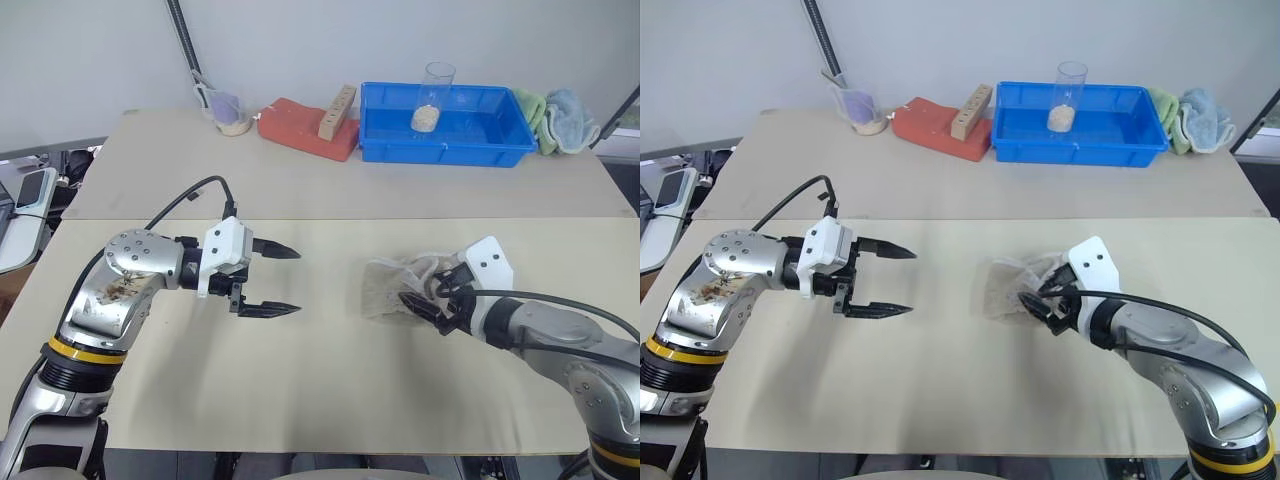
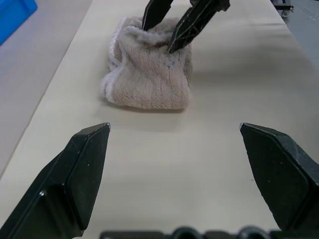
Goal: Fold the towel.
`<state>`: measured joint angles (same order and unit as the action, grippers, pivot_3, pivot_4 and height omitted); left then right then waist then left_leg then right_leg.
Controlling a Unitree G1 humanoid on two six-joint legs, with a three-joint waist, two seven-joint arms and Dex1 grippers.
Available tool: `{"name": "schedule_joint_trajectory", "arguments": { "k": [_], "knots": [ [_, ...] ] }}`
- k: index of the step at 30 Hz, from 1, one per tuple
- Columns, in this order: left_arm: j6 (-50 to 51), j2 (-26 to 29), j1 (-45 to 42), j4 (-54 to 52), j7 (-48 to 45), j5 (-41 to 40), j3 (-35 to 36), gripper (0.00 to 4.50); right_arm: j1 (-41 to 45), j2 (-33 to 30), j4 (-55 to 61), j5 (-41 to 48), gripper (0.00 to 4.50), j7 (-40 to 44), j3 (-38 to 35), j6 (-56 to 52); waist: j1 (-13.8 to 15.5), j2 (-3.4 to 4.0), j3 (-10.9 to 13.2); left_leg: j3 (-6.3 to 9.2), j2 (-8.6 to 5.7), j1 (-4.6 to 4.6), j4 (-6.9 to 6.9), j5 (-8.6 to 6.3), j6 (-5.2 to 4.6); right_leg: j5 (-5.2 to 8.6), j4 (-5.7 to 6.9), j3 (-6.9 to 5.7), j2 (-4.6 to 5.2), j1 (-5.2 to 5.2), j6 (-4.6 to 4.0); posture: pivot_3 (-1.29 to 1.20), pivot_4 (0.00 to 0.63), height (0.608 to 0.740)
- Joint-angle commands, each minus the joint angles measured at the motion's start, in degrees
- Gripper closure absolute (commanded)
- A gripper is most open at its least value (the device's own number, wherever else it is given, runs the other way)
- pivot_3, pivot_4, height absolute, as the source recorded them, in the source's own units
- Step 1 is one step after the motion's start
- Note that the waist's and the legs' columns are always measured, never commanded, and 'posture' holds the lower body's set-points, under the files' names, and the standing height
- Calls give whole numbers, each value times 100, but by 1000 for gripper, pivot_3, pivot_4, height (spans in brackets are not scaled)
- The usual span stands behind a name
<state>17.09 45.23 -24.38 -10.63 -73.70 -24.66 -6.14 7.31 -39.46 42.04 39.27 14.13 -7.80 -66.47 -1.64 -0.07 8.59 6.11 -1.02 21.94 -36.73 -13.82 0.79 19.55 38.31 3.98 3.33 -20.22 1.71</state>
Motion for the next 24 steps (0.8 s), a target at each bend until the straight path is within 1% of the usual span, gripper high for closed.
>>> {"name": "schedule_joint_trajectory", "arguments": {
  "k": [1,8,10,14,21,24],
  "knots": [
    [-248,92,73,-107,-40,6,229,63,12,5,350,0,308,-96,-284,-58,-5,0,0,1,0,1,0,0,0,0,2,0,0,-1,0,0,150,740],
    [-427,98,188,-11,-27,79,261,63,-426,-4,744,143,308,-120,-868,-353,22,0,0,1,-3,2,0,0,0,0,1,0,4,0,0,0,150,740],
    [-449,65,166,11,-9,101,241,63,-493,140,666,99,308,-207,-864,-376,25,0,0,0,-3,1,0,0,0,0,1,0,3,0,0,0,150,740],
    [-430,9,89,9,25,108,197,63,-322,483,323,-9,308,-354,-718,-307,-32,0,0,-1,-1,-3,1,0,0,0,6,2,1,-1,0,0,150,740],
    [-379,14,-9,28,48,119,202,63,-117,844,-239,-162,308,-429,-655,-261,-70,0,0,0,-2,-2,1,0,0,0,14,0,1,-3,0,0,150,740],
    [-307,24,-27,-10,93,96,224,0,-40,896,-327,-146,1079,-373,-648,-259,-71,1,0,0,-3,-1,1,0,0,0,14,0,2,-5,0,0,150,740]
  ]
}}
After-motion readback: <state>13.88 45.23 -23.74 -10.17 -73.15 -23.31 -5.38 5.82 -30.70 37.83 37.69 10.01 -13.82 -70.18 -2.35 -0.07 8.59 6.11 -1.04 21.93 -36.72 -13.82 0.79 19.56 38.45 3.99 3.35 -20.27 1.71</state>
